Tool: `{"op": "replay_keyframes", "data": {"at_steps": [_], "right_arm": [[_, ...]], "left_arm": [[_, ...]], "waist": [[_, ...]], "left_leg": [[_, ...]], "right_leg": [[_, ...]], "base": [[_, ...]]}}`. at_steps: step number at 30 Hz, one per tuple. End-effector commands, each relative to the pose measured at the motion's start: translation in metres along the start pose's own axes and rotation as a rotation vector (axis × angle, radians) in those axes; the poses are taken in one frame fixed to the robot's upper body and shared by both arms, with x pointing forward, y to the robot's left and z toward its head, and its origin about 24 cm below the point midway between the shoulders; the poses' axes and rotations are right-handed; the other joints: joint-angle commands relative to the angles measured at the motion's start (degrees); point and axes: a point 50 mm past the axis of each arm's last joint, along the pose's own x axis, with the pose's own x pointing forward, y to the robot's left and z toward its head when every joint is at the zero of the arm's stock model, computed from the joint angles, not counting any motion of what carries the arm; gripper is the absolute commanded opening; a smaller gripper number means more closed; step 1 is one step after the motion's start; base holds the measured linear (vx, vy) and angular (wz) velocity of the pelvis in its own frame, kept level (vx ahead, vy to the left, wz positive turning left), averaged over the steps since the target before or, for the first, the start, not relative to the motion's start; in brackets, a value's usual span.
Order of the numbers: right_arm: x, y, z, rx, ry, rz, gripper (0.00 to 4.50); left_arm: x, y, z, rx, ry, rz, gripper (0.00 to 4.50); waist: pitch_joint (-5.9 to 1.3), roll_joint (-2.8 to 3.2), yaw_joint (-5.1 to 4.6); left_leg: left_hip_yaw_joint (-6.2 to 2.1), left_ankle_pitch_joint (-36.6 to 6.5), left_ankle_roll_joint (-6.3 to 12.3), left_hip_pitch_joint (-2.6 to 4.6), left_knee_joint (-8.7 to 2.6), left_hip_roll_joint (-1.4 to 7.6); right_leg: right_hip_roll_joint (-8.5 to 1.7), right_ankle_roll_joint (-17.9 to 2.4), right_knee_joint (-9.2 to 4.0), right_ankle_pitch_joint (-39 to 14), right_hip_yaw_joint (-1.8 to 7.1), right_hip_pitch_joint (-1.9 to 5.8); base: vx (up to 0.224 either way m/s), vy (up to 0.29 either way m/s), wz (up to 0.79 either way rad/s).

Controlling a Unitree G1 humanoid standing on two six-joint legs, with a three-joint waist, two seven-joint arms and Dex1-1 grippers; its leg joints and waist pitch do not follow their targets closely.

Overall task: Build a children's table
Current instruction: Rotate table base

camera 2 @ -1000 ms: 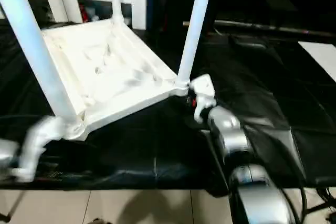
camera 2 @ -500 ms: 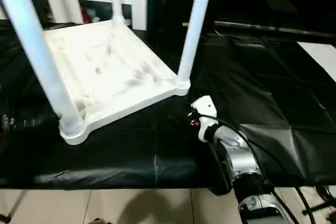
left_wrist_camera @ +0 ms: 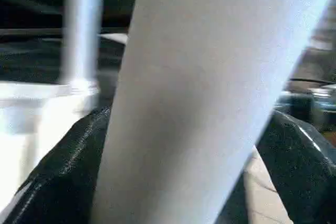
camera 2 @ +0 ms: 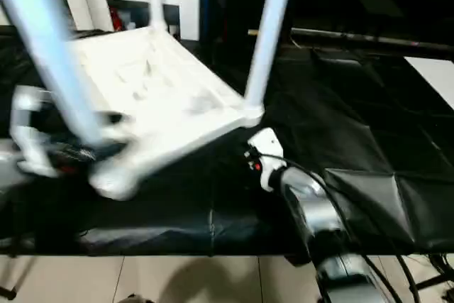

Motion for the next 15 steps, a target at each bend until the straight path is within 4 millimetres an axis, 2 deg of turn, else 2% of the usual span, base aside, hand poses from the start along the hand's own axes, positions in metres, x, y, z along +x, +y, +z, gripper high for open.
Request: {"op": "replay_keyframes", "data": {"at_steps": [1,4,6,7,10,11,14,15], "right_arm": [[0.002,-0.004,0.0,-0.015,0.022,-0.031,4.03],[0.01,-0.004,0.004,-0.019,0.028,-0.056,4.03],[0.012,-0.004,0.005,-0.02,0.028,-0.06,4.03],[0.018,-0.001,0.01,-0.016,0.014,-0.053,4.03],[0.022,0.002,0.012,-0.018,0.007,-0.044,4.03],[0.023,0.003,0.013,-0.017,0.005,-0.041,4.03],[0.027,0.007,0.012,-0.016,0.002,-0.027,4.03],[0.027,0.009,0.011,-0.013,0.003,-0.018,4.03]], "left_arm": [[0.021,-0.01,0.009,0.044,0.002,-0.115,4.47],[0.051,-0.017,0.005,0.052,0.006,-0.21,4.47],[0.058,-0.019,0.004,0.054,0.007,-0.224,4.47],[0.083,-0.019,-0.001,0.079,0.018,-0.23,4.47],[0.098,-0.019,-0.004,0.105,0.024,-0.225,4.47],[0.105,-0.019,-0.006,0.117,0.029,-0.222,4.47],[0.12,-0.019,-0.009,0.154,0.041,-0.212,4.47],[0.126,-0.019,-0.01,0.155,0.035,-0.218,4.47]], "waist": [[-3.83,0.88,0.21],[-3.88,0.93,0.17],[-3.81,0.88,0.13],[-3.81,0.83,0.07],[-3.88,0.81,-0.04],[-3.95,0.66,-0.19],[-4.1,0.66,-0.26],[-4.14,0.87,-0.27]], "left_leg": [[-0.57,-12.1,-1.56,1.56,-3.92,1.26],[-0.52,-11.6,-1.59,1.64,-3.78,1.19],[-0.57,-12.1,-1.74,1.5,-3.8,1.2],[-0.57,-12.3,-1.77,1.56,-3.84,1.26],[-0.68,-12.6,-1.83,1.51,-3.74,1.27],[-0.72,-11.7,-1.53,1.2,-3.74,1.17],[-0.71,-10.9,-0.66,1.22,-3.53,1.22],[-0.71,-10.7,-0.45,1.24,-3.5,1.22]], "right_leg": [[-2.81,-14.4,-3.52,-3.0,2.08,2.4],[-2.77,-14.1,-3.53,-3.1,2.09,2.47],[-2.86,-13.7,-3.58,-4.0,2.14,2.55],[-2.85,-13.5,-3.67,-4.3,2.11,2.54],[-2.93,-13.1,-3.76,-4.4,2.11,2.7],[-2.91,-12.8,-3.7,-3.6,2.09,2.97],[-3.0,-13.4,-3.59,-1.8,2.06,3.0],[-2.96,-13.7,-3.52,-1.2,2.02,2.98]], "base": [[0.0,0.0,0.0],[0.0,0.0,0.0],[0.0,0.0,0.0],[0.0,0.0,0.0],[0.0,0.0,0.0],[0.0,0.0,0.0],[0.0,0.0,0.0],[0.0,0.0,0.0]]}}
